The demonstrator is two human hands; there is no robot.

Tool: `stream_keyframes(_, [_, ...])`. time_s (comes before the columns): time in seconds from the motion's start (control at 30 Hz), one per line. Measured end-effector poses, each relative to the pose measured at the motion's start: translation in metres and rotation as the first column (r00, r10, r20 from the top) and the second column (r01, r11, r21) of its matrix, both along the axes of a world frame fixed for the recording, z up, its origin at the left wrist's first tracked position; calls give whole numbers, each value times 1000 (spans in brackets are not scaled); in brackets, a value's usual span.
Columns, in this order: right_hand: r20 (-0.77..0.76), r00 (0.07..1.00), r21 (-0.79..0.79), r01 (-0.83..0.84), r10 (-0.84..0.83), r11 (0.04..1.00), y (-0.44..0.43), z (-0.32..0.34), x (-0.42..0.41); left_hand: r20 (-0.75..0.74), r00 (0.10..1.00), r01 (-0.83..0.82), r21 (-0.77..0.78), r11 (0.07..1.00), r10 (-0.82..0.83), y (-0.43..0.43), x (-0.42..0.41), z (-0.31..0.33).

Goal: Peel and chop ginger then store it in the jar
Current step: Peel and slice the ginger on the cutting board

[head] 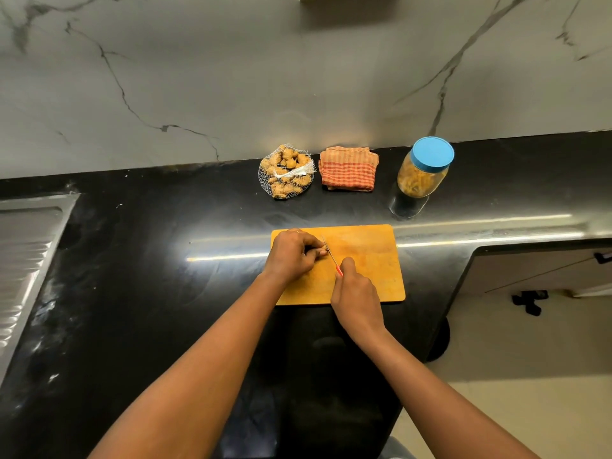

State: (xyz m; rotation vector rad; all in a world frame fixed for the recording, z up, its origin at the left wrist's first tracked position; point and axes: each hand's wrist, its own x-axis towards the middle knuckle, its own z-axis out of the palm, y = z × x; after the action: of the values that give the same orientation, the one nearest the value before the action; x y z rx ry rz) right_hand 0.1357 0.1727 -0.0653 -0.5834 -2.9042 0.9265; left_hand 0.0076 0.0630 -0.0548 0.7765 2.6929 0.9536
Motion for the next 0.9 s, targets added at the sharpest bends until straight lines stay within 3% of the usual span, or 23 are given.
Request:
stream_keyframes(0.47, [71, 996, -23, 47, -45, 999, 2, 4, 23, 14, 1000, -13, -46, 999, 14, 1, 0, 5])
stream_keyframes(0.9, [16, 998, -59, 62, -61, 996, -3, 9, 8, 13, 1000, 9, -24, 1000, -9, -4, -1, 6])
